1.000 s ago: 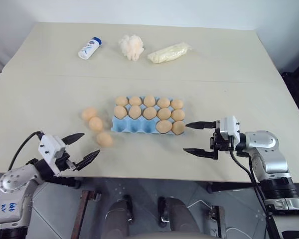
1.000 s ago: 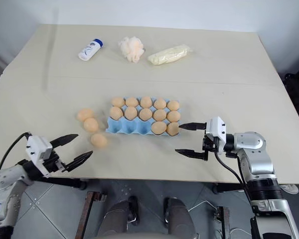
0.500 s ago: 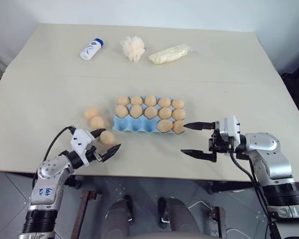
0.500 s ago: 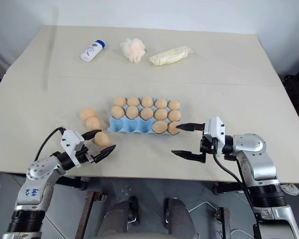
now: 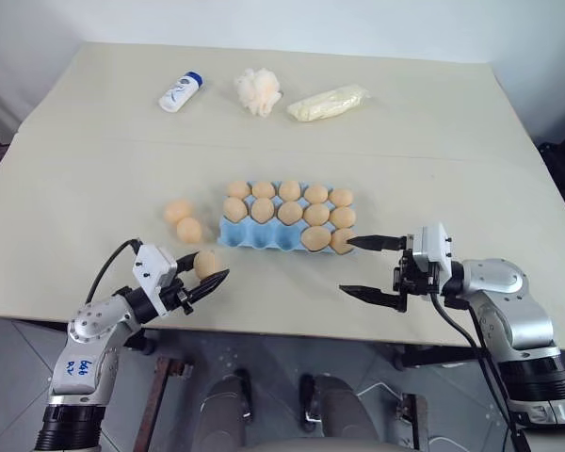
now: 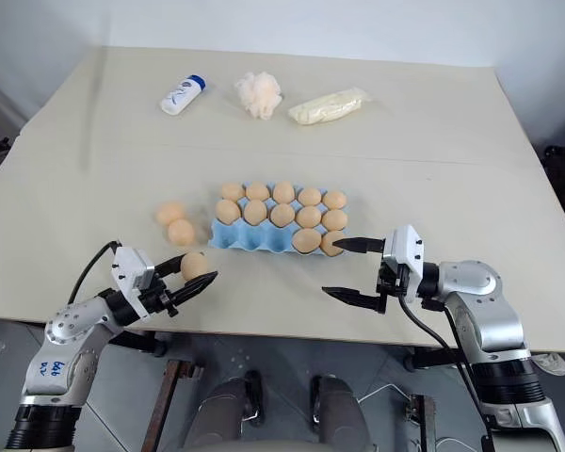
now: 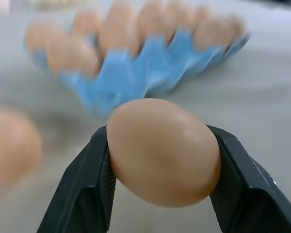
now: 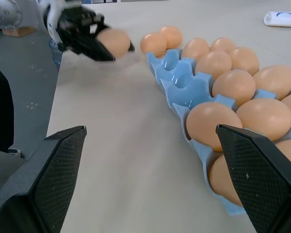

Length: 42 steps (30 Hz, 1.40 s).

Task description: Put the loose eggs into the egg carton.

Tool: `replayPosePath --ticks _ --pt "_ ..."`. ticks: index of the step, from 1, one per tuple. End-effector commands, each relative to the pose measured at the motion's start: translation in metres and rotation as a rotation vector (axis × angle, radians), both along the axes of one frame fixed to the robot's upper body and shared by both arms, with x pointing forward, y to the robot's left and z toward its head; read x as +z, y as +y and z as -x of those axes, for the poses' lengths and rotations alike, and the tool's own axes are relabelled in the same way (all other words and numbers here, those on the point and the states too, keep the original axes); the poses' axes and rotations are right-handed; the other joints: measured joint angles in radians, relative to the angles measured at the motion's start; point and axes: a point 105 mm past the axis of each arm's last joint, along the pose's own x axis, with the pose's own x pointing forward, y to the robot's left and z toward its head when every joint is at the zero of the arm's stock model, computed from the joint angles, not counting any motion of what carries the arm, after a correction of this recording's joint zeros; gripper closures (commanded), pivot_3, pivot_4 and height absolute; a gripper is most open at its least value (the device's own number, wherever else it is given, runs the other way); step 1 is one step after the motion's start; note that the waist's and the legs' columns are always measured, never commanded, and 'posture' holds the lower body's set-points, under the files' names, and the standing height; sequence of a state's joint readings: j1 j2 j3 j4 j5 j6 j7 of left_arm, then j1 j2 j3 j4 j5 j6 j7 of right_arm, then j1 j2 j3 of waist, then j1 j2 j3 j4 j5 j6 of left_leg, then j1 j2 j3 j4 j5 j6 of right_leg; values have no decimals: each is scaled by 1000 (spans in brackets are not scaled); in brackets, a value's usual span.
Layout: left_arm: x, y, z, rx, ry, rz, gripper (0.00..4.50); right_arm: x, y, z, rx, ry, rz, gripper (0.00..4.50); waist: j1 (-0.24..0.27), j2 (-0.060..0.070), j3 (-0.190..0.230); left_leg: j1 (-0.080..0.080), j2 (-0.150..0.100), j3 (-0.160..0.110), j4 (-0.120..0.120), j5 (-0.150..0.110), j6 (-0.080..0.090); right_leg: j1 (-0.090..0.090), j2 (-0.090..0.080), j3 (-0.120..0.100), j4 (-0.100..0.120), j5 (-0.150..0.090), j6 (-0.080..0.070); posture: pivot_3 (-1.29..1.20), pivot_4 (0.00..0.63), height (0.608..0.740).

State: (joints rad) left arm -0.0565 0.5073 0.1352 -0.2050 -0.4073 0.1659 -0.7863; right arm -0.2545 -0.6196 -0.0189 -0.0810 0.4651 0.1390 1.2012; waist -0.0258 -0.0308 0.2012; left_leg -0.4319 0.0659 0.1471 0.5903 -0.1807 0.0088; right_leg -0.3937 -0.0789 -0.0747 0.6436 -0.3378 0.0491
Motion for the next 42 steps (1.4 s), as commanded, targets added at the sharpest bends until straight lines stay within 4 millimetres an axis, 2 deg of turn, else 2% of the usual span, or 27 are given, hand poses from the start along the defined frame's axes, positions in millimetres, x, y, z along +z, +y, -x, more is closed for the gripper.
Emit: replayPosePath --ticks 1,4,8,11,16,21,25,27,28,32,33,35,39,42 --pt "18 -25 -2 -82 -55 21 2261 12 -7 2 -34 -47 -6 0 1 0 0 0 0 0 0 0 0 0 0 0 0 0 0 0 150 740" --pt "23 -62 -16 -182 -80 8 2261 13 -10 2 -63 -54 -6 0 12 0 0 0 -1 0 1 0 1 1 0 0 -1 1 1 0 150 740" --pt "18 -105 -41 -285 -78 -16 2261 14 -19 6 -119 -58 -11 0 21 1 -1 -2 -1 0 4 -1 3 1 0 0 -1 2 3 0 150 740" --pt "22 -125 -59 -308 -94 -30 2261 12 -26 12 -164 -64 -8 0 25 1 -1 -5 -1 0 7 0 4 0 2 -2 0 2 3 0 150 740" --pt "20 -119 -67 -311 -109 -45 2261 12 -32 19 -226 -73 -24 0 20 1 -1 -6 0 0 8 2 8 -1 3 -2 1 2 4 0 150 740" --pt "25 -108 -66 -312 -124 -32 2261 11 -34 23 -260 -72 -32 0 22 1 -1 -6 1 -1 11 2 7 0 3 -3 3 2 4 0 150 740" --pt "19 -104 -65 -314 -106 -48 2261 11 -34 24 -262 -74 -40 0 23 1 -1 -6 0 -1 14 -1 6 1 1 -2 3 3 5 0 150 740" --pt "18 -106 -65 -322 -93 -35 1630 10 -34 23 -256 -75 -42 0 23 1 -1 -6 0 -1 14 -1 7 1 1 -2 2 3 6 0 150 740" --pt "18 -107 -66 -320 -94 -33 1475 9 -35 22 -254 -75 -42 0 24 1 -1 -6 0 -1 14 -1 7 1 1 -2 2 4 6 0 150 740" --pt "18 -110 -67 -313 -102 -29 190 5 -38 20 -247 -73 -40 0 24 1 -1 -6 0 -1 14 -1 7 1 1 -2 2 3 6 0 150 740" --pt "18 -110 -68 -307 -105 -28 13 5 -38 20 -245 -73 -39 0 24 1 -1 -6 0 -1 14 -1 8 1 1 -2 2 3 6 0 150 740" --pt "19 -107 -69 -290 -116 -39 13 4 -39 20 -237 -73 -38 0 24 1 -1 -6 0 -1 14 -1 8 1 1 -2 2 3 6 0 150 740" --pt "23 -87 -66 -254 -139 -52 13 3 -38 20 -222 -73 -38 0 19 1 -1 -6 0 -1 14 -1 8 1 1 -2 2 4 6 0 150 740" --pt "24 -49 -55 -201 -163 -61 13 6 -33 19 -192 -81 -45 0 9 1 -1 -6 1 -1 14 -1 8 1 2 -2 3 3 6 0 150 740"
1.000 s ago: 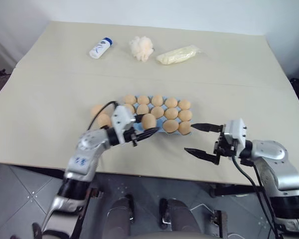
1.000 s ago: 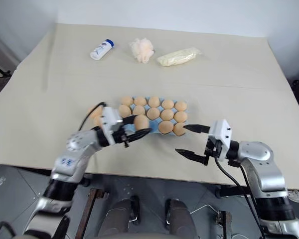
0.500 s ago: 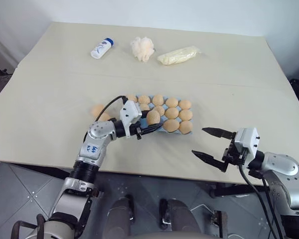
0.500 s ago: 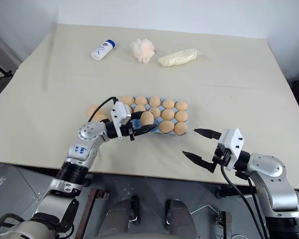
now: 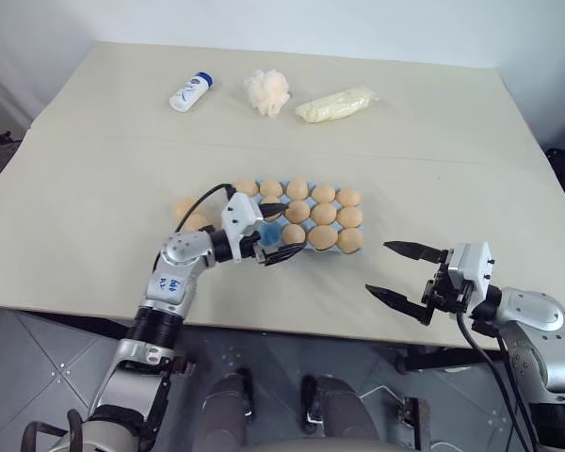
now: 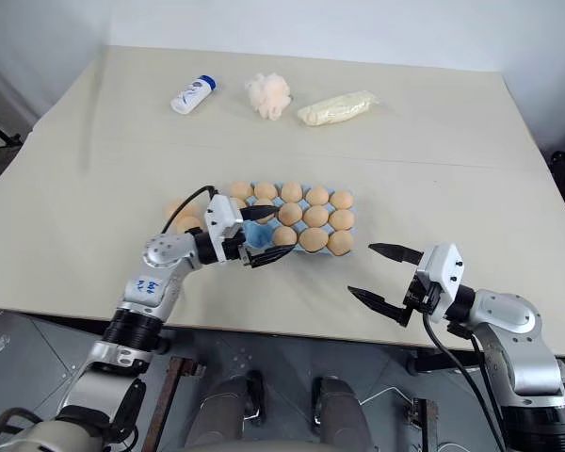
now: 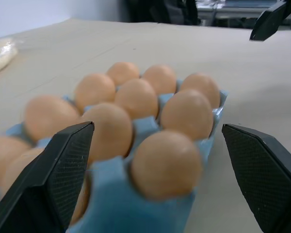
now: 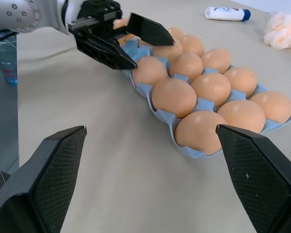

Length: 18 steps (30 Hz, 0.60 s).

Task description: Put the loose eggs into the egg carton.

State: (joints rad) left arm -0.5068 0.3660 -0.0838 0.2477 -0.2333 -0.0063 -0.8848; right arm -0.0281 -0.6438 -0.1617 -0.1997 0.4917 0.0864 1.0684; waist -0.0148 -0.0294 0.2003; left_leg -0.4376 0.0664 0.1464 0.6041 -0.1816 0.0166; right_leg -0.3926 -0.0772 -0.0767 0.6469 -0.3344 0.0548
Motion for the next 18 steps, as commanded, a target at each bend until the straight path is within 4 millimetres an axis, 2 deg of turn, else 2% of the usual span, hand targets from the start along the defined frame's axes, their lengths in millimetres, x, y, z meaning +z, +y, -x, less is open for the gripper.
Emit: replayPosePath --ticks 1,6,11,16,18 --pt "17 33 11 39 -82 32 13 12 5 1 41 -51 -9 0 -7 0 0 0 0 0 0 0 0 0 0 0 0 0 0 0 150 740" --pt "23 99 36 233 -108 29 13 31 31 -6 148 -97 -48 0 -25 0 0 0 0 0 -1 0 -1 0 -1 1 0 0 0 0 150 740" --pt "9 136 63 401 -73 9 13 40 55 -9 248 -125 -82 0 -14 1 0 1 0 0 -5 -1 -1 -1 -3 1 -3 -1 -1 0 150 740" --pt "-11 167 86 552 7 34 13 41 66 -15 301 -116 -95 0 -15 1 0 -1 -1 0 -10 -1 -2 -3 -3 1 -7 -1 -2 0 150 740" --pt "-16 174 90 589 22 41 13 41 67 -17 308 -114 -99 0 -14 1 0 -1 -1 0 -11 -1 -2 -3 -3 1 -8 -1 -2 0 150 740"
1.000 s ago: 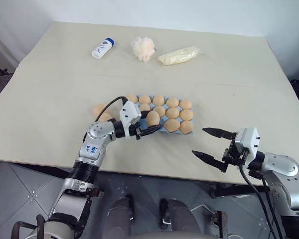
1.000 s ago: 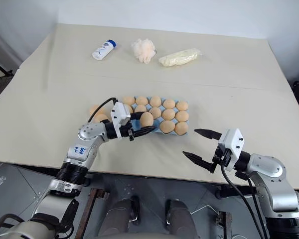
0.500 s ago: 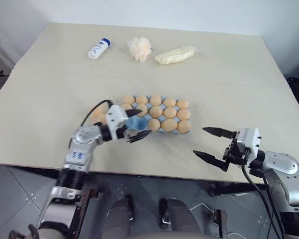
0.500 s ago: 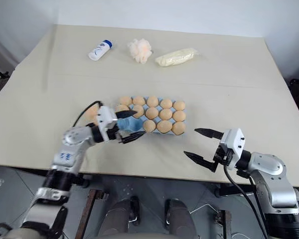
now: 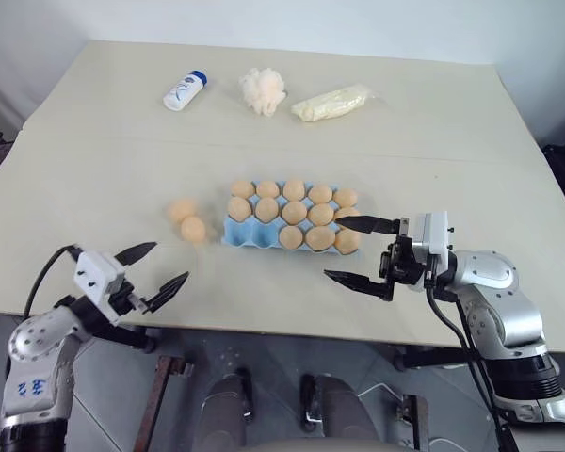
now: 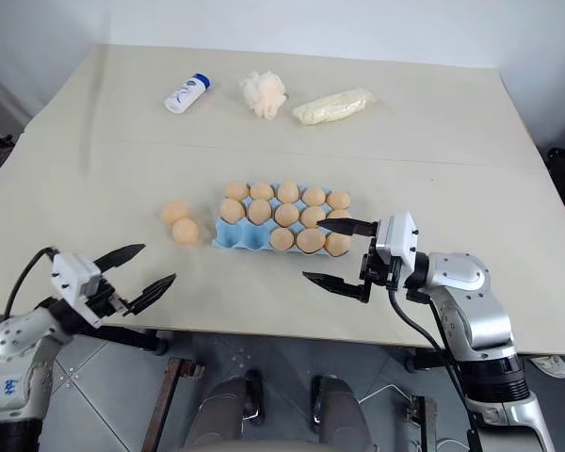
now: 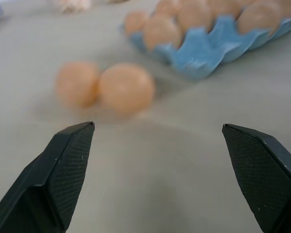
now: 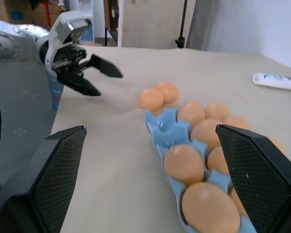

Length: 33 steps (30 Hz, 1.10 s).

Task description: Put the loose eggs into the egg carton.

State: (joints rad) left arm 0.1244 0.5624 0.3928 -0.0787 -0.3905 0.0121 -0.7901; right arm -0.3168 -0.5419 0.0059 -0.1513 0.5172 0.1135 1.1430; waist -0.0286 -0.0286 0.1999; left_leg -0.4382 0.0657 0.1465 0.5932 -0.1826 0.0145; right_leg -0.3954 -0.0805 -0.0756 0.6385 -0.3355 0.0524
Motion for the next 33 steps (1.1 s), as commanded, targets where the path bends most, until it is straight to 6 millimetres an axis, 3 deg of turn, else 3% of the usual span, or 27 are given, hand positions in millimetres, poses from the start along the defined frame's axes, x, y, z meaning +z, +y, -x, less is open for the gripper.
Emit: replayPosePath --ticks 1,6,14,24,29,33 --pt "8 7 6 54 -47 12 13 5 3 -1 27 -9 -18 0 0 0 0 0 0 0 0 0 0 0 0 0 -1 0 0 0 150 740" --pt "10 -4 -3 41 -67 32 13 4 4 -4 27 -7 -13 0 0 0 0 0 0 0 -1 0 0 0 0 0 -2 -1 -2 0 150 740" --pt "17 -27 -49 20 -97 55 13 3 2 -2 13 -7 -5 0 -1 0 0 0 0 1 -2 0 0 0 0 0 -2 1 1 0 150 740" --pt "3 -56 -91 -37 -39 49 13 2 -2 0 -34 -11 -16 0 1 0 0 0 0 2 3 0 0 0 1 -1 5 1 2 0 150 740" --pt "-2 -64 -96 -72 -10 67 13 2 -4 1 -47 -10 -15 0 0 0 0 1 0 2 6 1 1 1 1 0 6 2 3 0 150 740" --pt "-4 -64 -97 -70 -2 72 916 2 -7 0 -63 -12 -13 0 1 0 0 1 0 2 5 1 1 0 1 0 6 2 2 0 150 740"
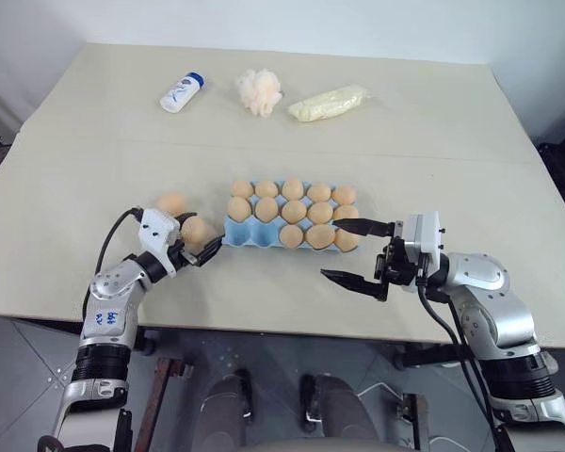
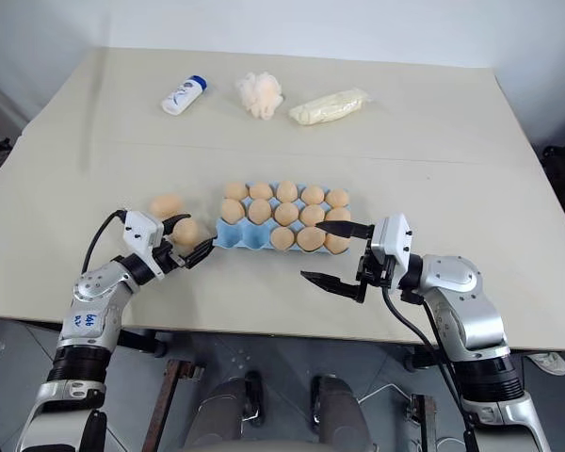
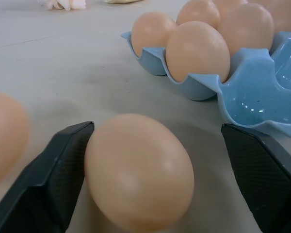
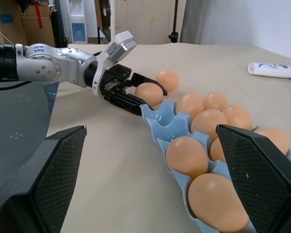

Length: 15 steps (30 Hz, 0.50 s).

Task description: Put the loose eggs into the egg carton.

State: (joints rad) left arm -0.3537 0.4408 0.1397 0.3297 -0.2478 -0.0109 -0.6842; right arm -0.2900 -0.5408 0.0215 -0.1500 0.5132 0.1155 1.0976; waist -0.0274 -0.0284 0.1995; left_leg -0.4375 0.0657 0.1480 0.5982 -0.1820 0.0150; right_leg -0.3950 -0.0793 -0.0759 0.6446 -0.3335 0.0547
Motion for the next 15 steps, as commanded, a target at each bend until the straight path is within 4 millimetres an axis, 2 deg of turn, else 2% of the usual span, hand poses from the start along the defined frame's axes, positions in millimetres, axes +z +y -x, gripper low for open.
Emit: replayPosePath --ticks 1,5,8,11,15 --pt "1 0 -2 3 -11 4 1272 10 -8 1 -26 -48 -4 0 0 0 0 0 0 0 0 0 0 0 0 0 0 0 0 0 150 740" --pt "2 9 1 37 -38 4 2540 9 -9 1 -34 -47 -3 0 0 0 0 0 0 0 0 0 0 0 0 0 0 0 0 0 150 740" --pt "21 13 8 11 -137 67 2540 8 -10 1 -40 -45 -3 0 -3 0 0 0 0 0 0 0 0 0 0 0 0 0 0 0 150 740" --pt "39 0 17 -82 -198 78 2540 7 -11 2 -46 -41 -2 0 -1 0 0 0 0 0 0 0 0 0 0 0 0 0 0 0 150 740" --pt "51 -45 20 -258 -204 53 2540 5 -15 2 -59 -37 7 0 7 0 0 0 -1 0 0 0 0 1 -1 0 0 0 0 0 150 740"
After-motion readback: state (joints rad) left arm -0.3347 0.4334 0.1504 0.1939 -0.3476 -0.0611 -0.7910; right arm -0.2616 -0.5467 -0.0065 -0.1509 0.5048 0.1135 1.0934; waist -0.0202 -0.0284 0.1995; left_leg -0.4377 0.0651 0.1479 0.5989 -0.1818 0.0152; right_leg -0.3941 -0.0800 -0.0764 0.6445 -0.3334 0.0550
